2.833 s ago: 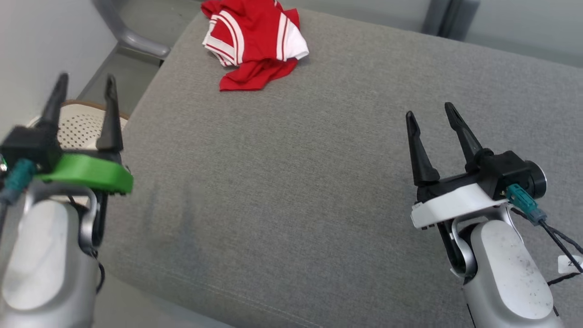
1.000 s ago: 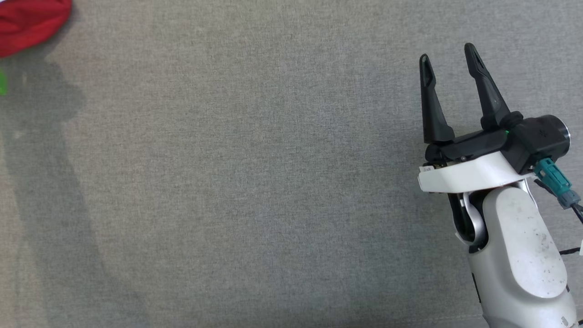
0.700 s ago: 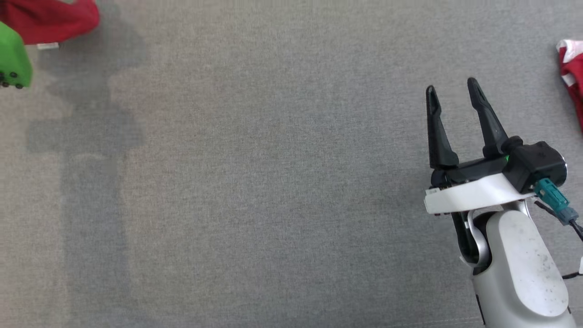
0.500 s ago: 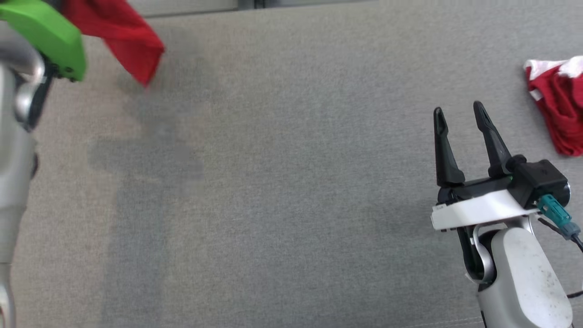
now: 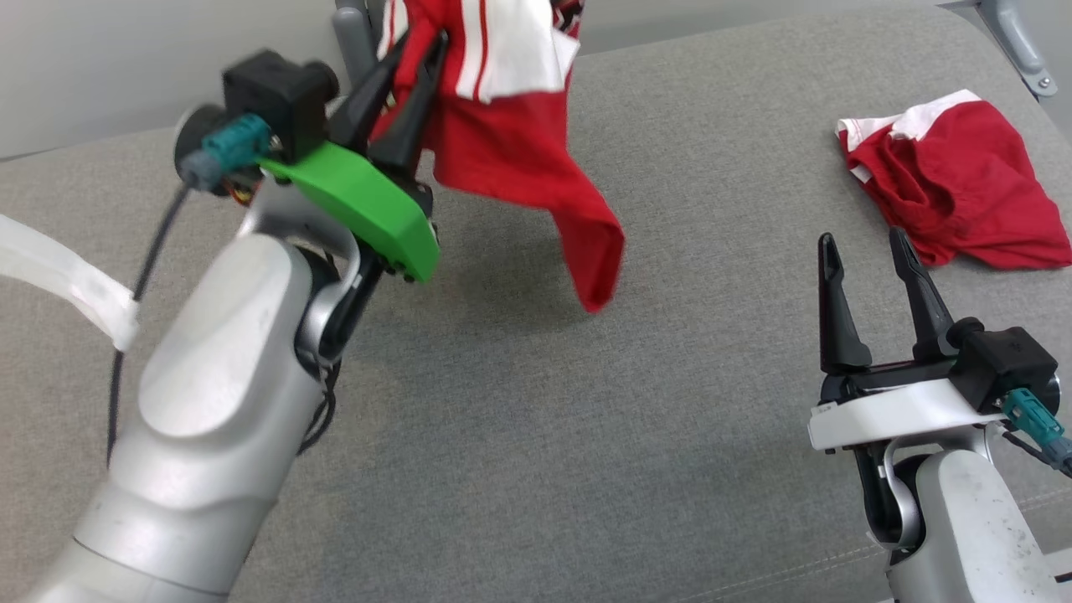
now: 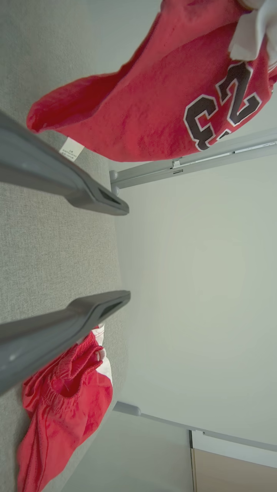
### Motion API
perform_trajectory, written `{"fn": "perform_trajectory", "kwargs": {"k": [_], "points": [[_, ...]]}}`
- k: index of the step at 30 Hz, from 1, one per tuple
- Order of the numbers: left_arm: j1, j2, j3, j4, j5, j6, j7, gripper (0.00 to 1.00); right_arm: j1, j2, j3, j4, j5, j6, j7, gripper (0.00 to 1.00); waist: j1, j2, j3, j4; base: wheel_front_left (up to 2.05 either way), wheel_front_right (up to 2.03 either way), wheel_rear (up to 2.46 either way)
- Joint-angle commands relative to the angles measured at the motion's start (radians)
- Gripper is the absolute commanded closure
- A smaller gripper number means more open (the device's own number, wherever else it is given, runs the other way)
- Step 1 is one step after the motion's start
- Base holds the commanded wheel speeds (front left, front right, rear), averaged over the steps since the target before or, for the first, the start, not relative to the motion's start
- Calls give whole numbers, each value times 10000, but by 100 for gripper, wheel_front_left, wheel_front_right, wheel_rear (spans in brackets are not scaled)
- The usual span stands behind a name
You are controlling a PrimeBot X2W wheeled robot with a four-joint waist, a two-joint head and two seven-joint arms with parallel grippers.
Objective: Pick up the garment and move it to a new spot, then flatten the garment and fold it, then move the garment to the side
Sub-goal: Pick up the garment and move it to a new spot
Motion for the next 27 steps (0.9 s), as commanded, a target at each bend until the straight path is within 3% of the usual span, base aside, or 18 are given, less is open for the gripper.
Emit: {"fn": "perform_trajectory", "kwargs": {"k": [1,5,14,16,17,27], "points": [[406,44,-73,227,89,107,-220,100,20,-5,42,-44,64,-12,-30,0,0,-1,167,-136,0,0,0],[1333,-386,-187,1145,-56,318,-917,100,-163,-11,159,-91,153,-12,-30,0,0,-1,430,-250,0,0,0],[2392,-628,-74,3299,-186,456,-2138,100,-144,-8,36,15,-41,-12,-30,0,0,-1,593,-198,0,0,0],[2516,-695,-22,3522,-219,381,-2266,50,-104,-8,23,60,-102,-12,-30,0,0,-1,519,-127,0,0,0],[2557,-719,-11,3608,-205,356,-2325,0,-88,-10,21,88,-123,-12,-30,0,0,-1,462,-78,0,0,0],[2967,-855,360,3470,-50,216,-2507,0,172,-10,92,258,-173,-12,-30,0,0,-1,-236,412,0,0,0]]}}
